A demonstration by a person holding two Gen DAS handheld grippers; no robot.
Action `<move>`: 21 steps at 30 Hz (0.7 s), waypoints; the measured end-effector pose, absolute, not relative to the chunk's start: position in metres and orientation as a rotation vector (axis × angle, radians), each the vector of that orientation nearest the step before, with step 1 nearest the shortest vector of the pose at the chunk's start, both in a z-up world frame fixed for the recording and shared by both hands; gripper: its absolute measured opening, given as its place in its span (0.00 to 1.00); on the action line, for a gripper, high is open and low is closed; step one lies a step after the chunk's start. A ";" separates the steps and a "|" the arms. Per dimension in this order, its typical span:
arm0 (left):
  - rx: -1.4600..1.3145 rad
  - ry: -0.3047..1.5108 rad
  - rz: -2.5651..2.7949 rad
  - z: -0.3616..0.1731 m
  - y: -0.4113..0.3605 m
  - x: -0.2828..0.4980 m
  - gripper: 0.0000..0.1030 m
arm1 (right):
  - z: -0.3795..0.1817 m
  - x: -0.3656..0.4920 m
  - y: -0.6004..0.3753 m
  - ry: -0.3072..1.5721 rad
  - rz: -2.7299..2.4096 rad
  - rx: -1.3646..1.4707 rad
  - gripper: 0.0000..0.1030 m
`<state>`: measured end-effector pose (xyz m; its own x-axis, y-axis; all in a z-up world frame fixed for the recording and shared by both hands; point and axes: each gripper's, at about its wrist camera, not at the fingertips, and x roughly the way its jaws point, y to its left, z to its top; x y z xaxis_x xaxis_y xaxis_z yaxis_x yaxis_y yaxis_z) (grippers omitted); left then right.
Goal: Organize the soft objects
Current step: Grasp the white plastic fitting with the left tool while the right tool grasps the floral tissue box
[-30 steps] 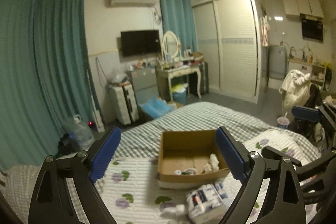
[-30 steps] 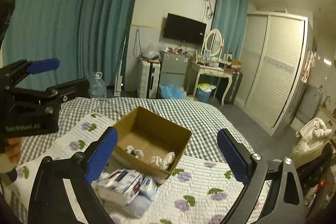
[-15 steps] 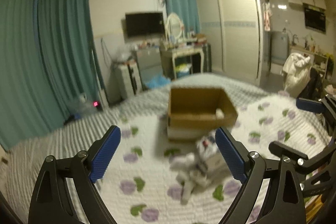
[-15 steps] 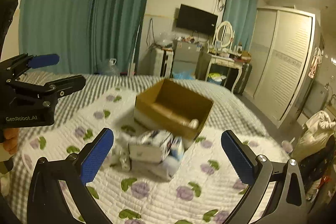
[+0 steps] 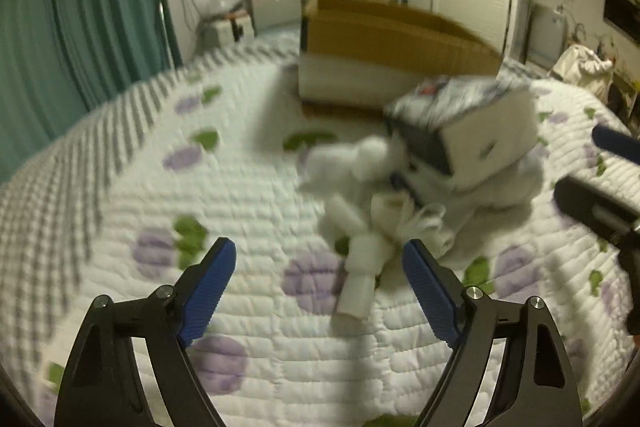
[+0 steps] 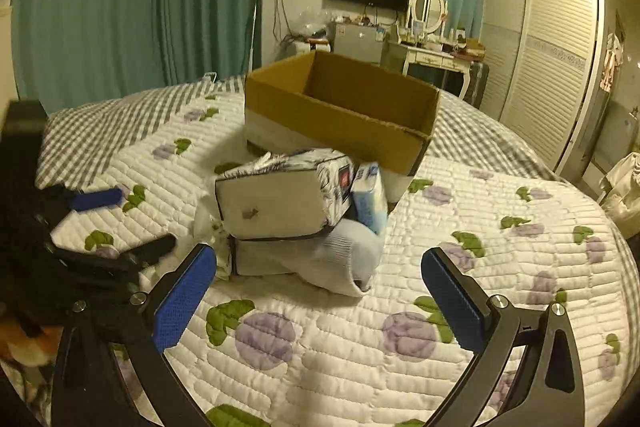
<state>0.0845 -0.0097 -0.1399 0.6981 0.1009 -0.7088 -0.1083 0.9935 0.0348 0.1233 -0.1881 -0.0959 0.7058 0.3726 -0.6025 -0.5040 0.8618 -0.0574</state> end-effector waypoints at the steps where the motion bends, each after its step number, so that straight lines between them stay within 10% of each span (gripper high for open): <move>1: -0.025 0.806 0.109 -0.146 -0.009 0.087 0.83 | -0.098 0.126 -0.185 0.621 0.494 -0.227 1.00; 11: -0.065 0.846 -0.019 -0.156 -0.015 0.091 0.27 | -0.108 0.137 -0.157 0.637 0.509 -0.256 1.00; 21: -0.101 0.819 0.022 -0.137 0.008 0.075 0.24 | -0.107 0.150 -0.127 0.625 0.481 -0.304 1.00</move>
